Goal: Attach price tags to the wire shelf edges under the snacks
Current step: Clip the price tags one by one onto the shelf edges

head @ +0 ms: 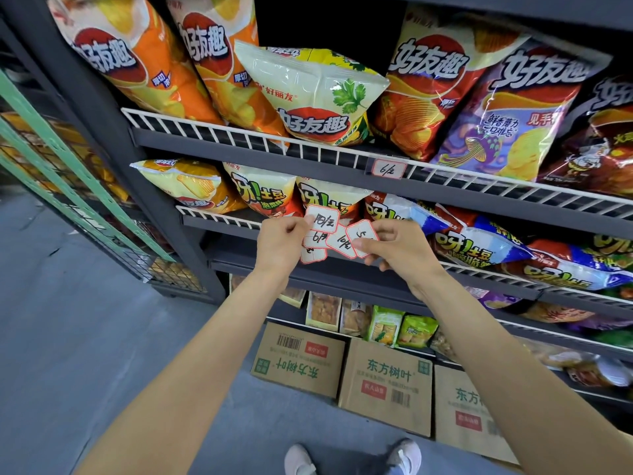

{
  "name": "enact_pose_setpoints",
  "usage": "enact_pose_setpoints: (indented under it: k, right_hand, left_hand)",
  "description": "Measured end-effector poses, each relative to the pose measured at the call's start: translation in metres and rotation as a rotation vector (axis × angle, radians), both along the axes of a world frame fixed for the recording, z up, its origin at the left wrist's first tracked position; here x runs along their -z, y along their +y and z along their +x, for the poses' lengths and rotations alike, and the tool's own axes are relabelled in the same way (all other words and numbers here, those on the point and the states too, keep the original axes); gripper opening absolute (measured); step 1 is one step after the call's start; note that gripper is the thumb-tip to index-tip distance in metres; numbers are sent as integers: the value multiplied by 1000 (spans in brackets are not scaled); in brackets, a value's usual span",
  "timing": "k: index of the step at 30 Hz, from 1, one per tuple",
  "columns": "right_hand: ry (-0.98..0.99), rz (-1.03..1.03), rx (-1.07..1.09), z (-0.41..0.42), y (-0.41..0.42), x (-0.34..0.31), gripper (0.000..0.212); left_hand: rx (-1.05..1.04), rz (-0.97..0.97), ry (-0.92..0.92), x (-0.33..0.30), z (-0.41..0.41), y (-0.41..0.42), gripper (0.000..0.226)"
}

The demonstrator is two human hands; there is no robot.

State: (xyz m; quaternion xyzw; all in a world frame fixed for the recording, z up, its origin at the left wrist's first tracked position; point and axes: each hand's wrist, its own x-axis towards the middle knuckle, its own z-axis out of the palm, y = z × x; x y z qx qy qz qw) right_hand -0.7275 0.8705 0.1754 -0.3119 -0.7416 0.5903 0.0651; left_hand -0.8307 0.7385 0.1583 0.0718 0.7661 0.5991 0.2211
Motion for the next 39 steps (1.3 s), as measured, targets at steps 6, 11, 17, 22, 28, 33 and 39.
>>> enact_pose_setpoints:
  k: [6, 11, 17, 22, 28, 33, 39]
  right_hand:
    - [23, -24, 48, 0, 0, -2, 7]
    - [6, 1, 57, -5, -3, -3, 7]
    - [-16, 55, 96, -10, -4, -1, 18]
    - [-9, 57, 111, -9, -3, -4, 24]
    - [22, 31, 159, -9, 2, -4, 12]
    - [39, 22, 156, -10, 3, -6, 7]
    - [-2, 44, 89, -11, 0, -5, 9]
  left_hand:
    - [-81, 35, 11, 2, -3, -2, 21]
    - [8, 89, -46, 0, -1, 0, 23]
    - [57, 131, -68, -3, 0, 0, 23]
    - [101, 120, -78, -4, -1, 0, 20]
    - [122, 59, -31, -2, -3, 0, 19]
    - [140, 49, -22, -2, -3, 1, 18]
    - [136, 86, -45, -3, -2, 4, 19]
